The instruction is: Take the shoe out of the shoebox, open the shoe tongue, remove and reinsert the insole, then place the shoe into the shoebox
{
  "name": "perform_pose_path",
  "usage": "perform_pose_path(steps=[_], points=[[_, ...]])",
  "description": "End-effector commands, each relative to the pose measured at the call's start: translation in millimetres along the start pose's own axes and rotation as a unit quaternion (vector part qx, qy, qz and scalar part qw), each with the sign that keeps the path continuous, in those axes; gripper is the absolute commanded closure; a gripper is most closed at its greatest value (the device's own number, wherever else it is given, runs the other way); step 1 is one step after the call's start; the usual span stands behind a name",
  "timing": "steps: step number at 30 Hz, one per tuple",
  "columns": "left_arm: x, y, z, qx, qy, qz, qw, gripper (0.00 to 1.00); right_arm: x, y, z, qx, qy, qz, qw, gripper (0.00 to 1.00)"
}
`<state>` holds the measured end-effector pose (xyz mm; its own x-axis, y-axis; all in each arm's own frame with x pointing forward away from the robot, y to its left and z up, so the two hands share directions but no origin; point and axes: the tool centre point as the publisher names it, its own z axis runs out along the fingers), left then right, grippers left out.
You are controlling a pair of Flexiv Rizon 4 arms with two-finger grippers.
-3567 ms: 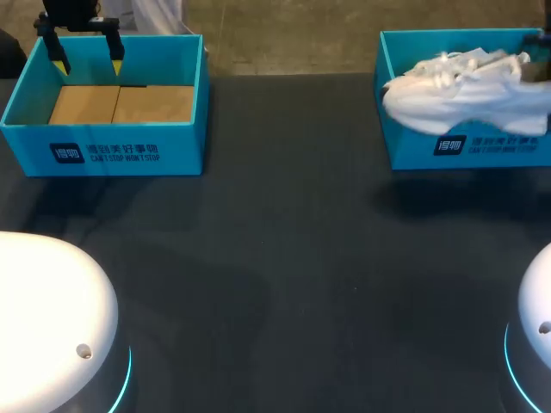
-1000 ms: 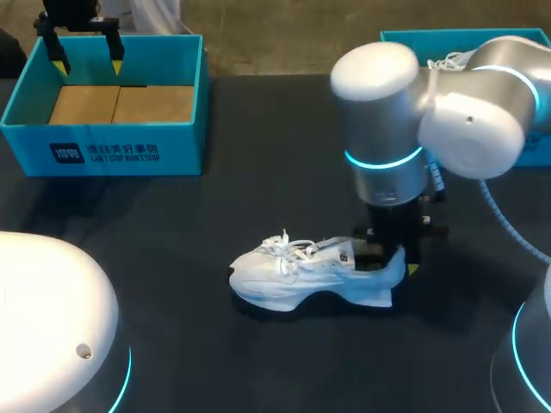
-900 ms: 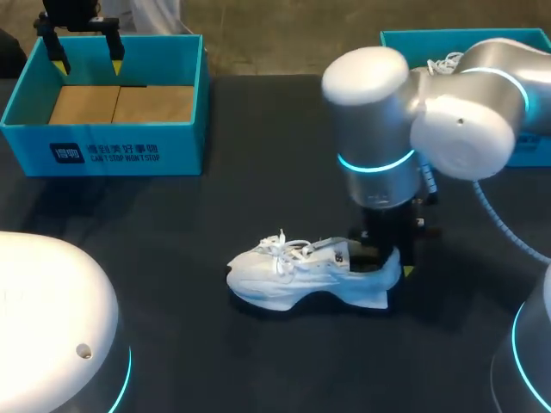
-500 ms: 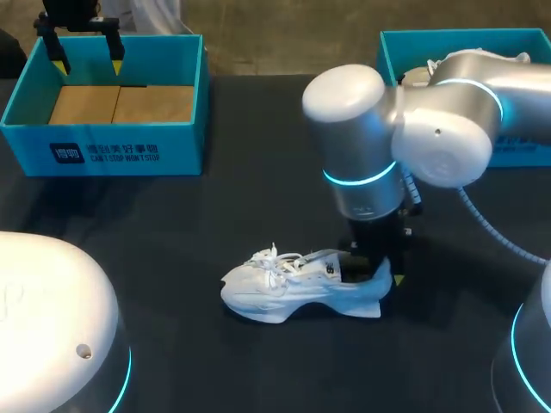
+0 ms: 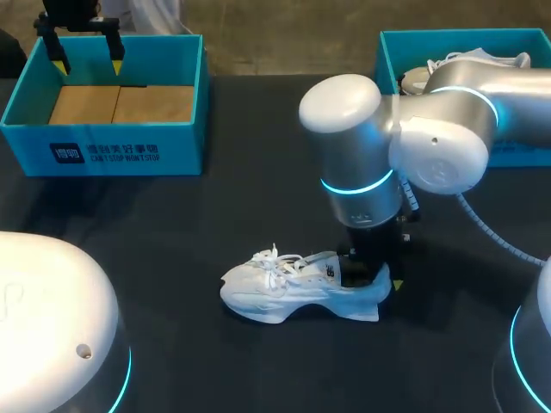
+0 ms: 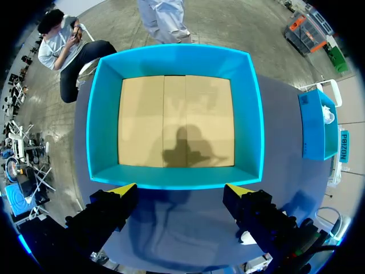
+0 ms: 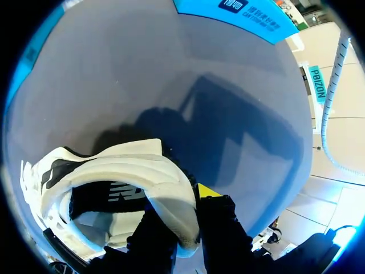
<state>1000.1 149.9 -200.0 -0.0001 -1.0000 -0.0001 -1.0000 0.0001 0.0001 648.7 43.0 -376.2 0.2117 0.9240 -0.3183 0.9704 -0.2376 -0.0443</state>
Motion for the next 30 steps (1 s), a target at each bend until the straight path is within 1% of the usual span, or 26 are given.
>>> perform_pose_path(steps=[1, 8, 9, 10, 11, 13, 14, 18, 19, 20, 21, 25, 26, 30], points=[[0.0, 0.1, 0.0, 0.0, 0.0, 0.0, 1.0, 0.0, 6.4, -4.8, 0.9, -0.003, -0.005, -0.001, 1.0, 1.0], [0.0, 0.1, 0.0, 0.0, 0.0, 0.0, 1.0, 0.0, 7.0, -5.8, -2.4, -0.001, 0.006, -0.004, 1.0, 1.0], [0.0, 0.1, 0.0, 0.0, 0.0, 0.0, 1.0, 0.0, 6.2, -6.3, -3.8, 0.0, 0.01, -0.006, 1.0, 0.82], [0.0, 0.1, 0.0, 0.0, 0.0, 0.0, 1.0, 0.0, 5.8, -6.6, -4.7, 0.001, 0.013, -0.006, 1.0, 0.71], [0.0, 0.1, 0.0, 0.0, 0.0, 0.0, 1.0, 0.0, 5.4, -6.6, -5.2, 0.002, 0.015, -0.007, 1.0, 0.65], [0.0, 0.1, 0.0, 0.0, 0.0, 0.0, 1.0, 0.0, 3.7, -6.5, -7.7, 0.004, 0.024, -0.008, 1.0, 0.5], [0.0, 0.1, 0.0, 0.0, 0.0, 0.0, 1.0, 0.0, 3.0, -6.6, -8.9, 0.004, 0.024, -0.008, 1.0, 0.01], [0.0, 0.1, 0.0, 0.0, 0.0, 0.0, 1.0, 0.0, 0.0, -7.0, -15.0, 0.005, 0.039, -0.01, 0.999, 0.0], [0.0, 0.1, 0.0, 0.0, 0.0, 0.0, 1.0, 0.0, -2.2, -7.0, -19.4, 0.008, 0.052, -0.015, 0.998, 0.0], [0.0, 0.1, 0.0, 0.0, 0.0, 0.0, 1.0, 0.0, -3.1, -7.0, -21.5, 0.008, 0.053, -0.014, 0.998, 0.0], [0.0, 0.1, 0.0, 0.0, 0.0, 0.0, 1.0, 0.0, -5.7, -7.2, -26.6, 0.013, 0.072, -0.02, 0.997, 0.0], [0.0, 0.1, 0.0, 0.0, 0.0, 0.0, 1.0, 0.0, -14.5, -5.2, -42.9, 0.018, 0.098, -0.034, 0.994, 0.0], [0.0, 0.1, 0.0, 0.0, 0.0, 0.0, 1.0, 0.0, -17.6, -4.1, -47.7, 0.022, 0.117, -0.045, 0.992, 0.0], [0.0, 0.1, 0.0, 0.0, 0.0, 0.0, 1.0, 0.0, -27.9, 1.8, -63.4, 0.034, 0.151, -0.079, 0.985, 0.0]])
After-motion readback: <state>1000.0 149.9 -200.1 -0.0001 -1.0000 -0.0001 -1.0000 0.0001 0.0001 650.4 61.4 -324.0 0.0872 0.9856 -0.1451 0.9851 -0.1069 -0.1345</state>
